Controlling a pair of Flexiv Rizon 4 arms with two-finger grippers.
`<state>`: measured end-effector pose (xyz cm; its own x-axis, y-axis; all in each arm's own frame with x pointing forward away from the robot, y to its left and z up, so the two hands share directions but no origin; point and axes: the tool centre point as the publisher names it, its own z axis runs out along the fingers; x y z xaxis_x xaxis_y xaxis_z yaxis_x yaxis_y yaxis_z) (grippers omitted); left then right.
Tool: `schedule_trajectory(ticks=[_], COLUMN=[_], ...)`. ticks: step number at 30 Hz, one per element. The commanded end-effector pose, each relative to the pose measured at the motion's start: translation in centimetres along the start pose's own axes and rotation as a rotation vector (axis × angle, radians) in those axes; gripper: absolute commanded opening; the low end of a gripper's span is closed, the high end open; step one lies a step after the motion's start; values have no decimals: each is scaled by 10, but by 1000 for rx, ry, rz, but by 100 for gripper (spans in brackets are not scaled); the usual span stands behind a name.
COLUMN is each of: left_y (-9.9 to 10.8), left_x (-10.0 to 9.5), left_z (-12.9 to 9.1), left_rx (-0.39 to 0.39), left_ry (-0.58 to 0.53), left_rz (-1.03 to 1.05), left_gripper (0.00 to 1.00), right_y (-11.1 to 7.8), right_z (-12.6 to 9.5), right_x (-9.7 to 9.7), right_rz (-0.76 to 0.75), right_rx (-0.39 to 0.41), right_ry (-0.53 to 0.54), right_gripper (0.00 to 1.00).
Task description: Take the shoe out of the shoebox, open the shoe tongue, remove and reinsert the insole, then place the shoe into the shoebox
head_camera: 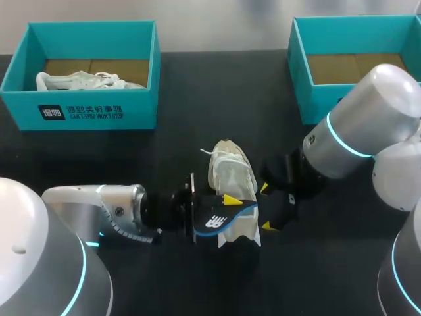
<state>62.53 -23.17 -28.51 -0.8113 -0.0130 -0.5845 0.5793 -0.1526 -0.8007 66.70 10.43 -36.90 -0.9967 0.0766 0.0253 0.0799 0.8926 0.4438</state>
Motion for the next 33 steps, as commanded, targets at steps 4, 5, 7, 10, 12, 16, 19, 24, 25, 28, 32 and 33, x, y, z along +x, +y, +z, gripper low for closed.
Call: schedule_trajectory(ticks=[4, 5, 7, 10, 12, 16, 19, 24, 25, 28, 32, 33], left_y=[-2, -2, -2, -2, -3, -1, 4, 10, 11, 13, 17, 18], left_x=[0, 0, -1, -2, -1, 1, 2, 2, 1, 1, 1, 1], left_z=[1, 2, 3, 5, 7, 10, 11, 10, 11, 11, 10, 9], left_rx=[-6, -7, -7, -9, -8, -9, -19, -27, -28, -32, -55, -60], left_ry=[-2, 0, 2, 1, 2, 9, 8, 3, 2, -2, -1, -2], left_rz=[-25, -26, -27, -30, -34, -43, -52, -61, -63, -65, -55, -55], left_gripper=[0, 0, 0, 0, 0, 0, 0, 0, 0, 0, 0, 0], right_y=[2, 2, 2, 2, 2, 2, 2, 2, 2, 2, 2, 2], right_z=[-2, -2, -2, -2, -2, -2, -2, -2, -2, -2, -2, -2], right_x=[1, 1, 1, 1, 1, 1, 1, 1, 1, 1, 1, 1], right_rz=[-2, -2, -2, -2, -2, -2, -2, -2, -2, -2, -2, -2], right_rx=[5, 5, 5, 5, 5, 5, 5, 5, 5, 5, 5, 5], right_ry=[-3, -3, -3, -3, -3, -3, -3, -3, -3, -3, -3, -3], right_gripper=[100, 100, 100, 100, 100, 100, 100, 100, 100, 100, 100, 100])
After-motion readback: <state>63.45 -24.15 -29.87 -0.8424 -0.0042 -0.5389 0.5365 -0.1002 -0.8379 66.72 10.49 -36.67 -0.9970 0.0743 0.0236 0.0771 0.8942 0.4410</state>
